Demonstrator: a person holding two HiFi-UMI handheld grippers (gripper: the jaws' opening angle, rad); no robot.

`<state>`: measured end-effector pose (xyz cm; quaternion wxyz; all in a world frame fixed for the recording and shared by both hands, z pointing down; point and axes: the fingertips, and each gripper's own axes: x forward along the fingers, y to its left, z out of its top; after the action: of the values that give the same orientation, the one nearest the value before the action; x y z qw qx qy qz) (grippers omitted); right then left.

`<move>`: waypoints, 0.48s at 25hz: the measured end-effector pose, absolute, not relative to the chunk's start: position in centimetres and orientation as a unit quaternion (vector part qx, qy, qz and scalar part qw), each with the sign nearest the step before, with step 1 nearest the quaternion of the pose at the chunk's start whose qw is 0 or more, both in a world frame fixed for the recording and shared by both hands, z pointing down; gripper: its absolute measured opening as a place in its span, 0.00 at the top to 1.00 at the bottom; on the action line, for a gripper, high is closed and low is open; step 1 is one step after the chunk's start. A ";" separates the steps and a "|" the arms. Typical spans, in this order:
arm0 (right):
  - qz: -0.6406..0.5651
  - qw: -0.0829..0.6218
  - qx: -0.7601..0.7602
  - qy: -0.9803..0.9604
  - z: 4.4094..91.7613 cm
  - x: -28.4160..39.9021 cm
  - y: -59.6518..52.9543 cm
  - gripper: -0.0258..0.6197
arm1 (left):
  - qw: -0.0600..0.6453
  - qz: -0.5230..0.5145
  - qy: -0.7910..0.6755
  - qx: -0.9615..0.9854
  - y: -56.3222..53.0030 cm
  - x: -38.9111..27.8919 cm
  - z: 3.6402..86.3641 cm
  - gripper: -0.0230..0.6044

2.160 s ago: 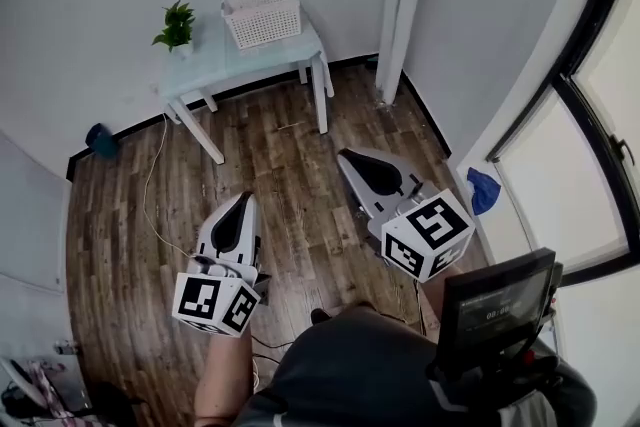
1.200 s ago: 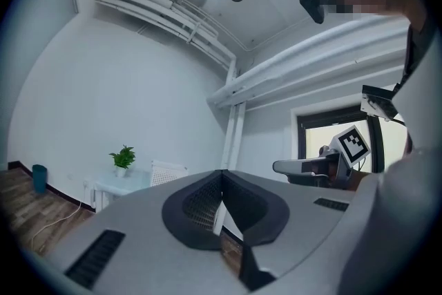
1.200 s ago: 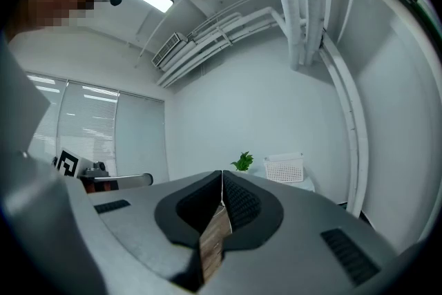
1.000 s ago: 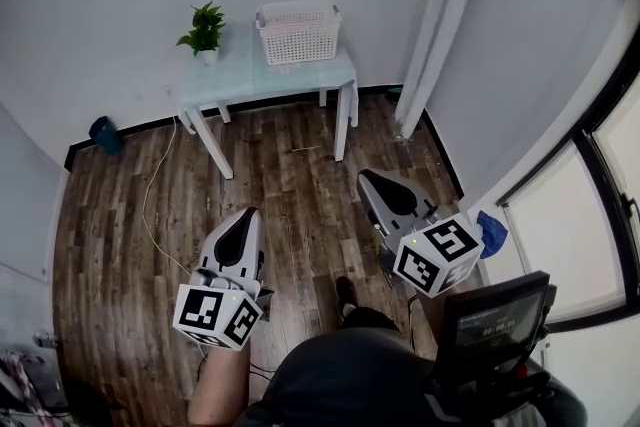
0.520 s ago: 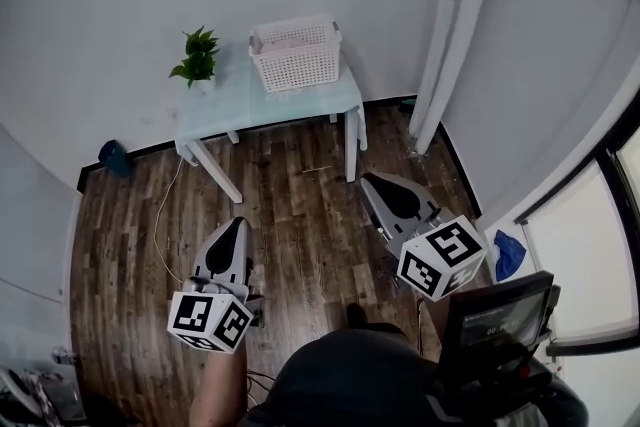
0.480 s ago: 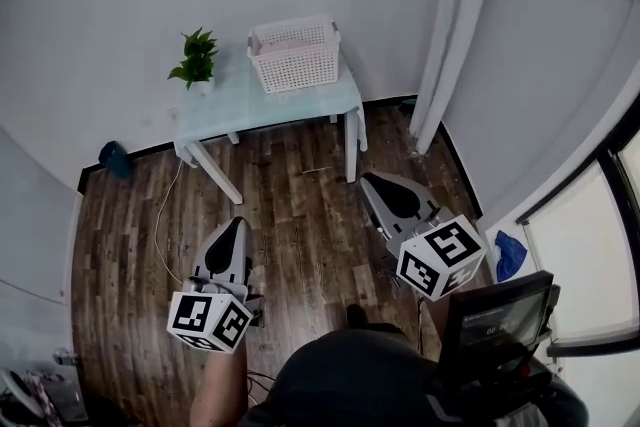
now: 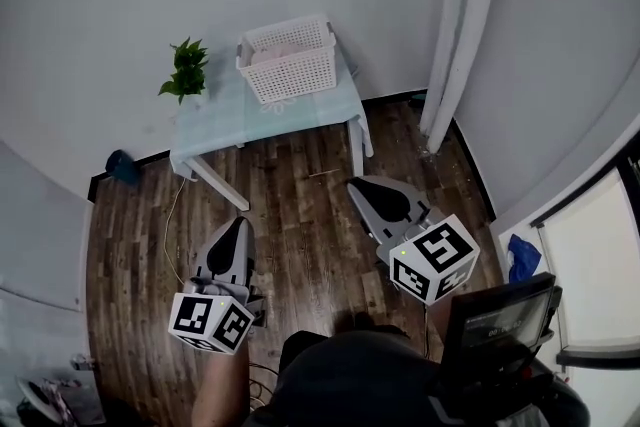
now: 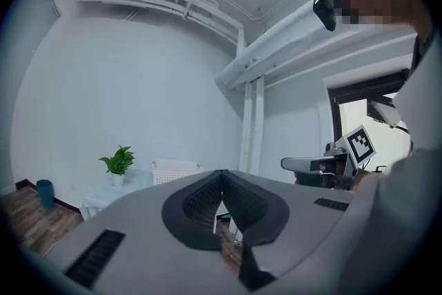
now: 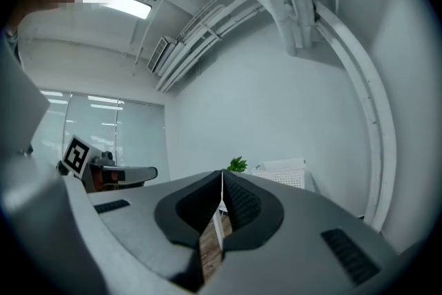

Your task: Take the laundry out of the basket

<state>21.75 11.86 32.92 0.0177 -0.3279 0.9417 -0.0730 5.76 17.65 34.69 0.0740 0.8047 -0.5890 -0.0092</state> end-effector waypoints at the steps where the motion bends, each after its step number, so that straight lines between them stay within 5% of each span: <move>1: -0.061 0.009 -0.328 0.943 33.0 21.6 11.4 0.93 | 0.075 -0.007 -0.588 0.805 17.1 5.8 34.7 0.95; 12: -0.057 0.004 -0.334 0.941 33.8 17.6 4.8 0.93 | 0.078 -0.011 -0.581 0.810 10.2 2.5 36.0 0.95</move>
<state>17.64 4.82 33.80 0.0043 -0.3338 0.9409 -0.0571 2.50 10.22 36.00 0.0780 0.8098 -0.5814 -0.0105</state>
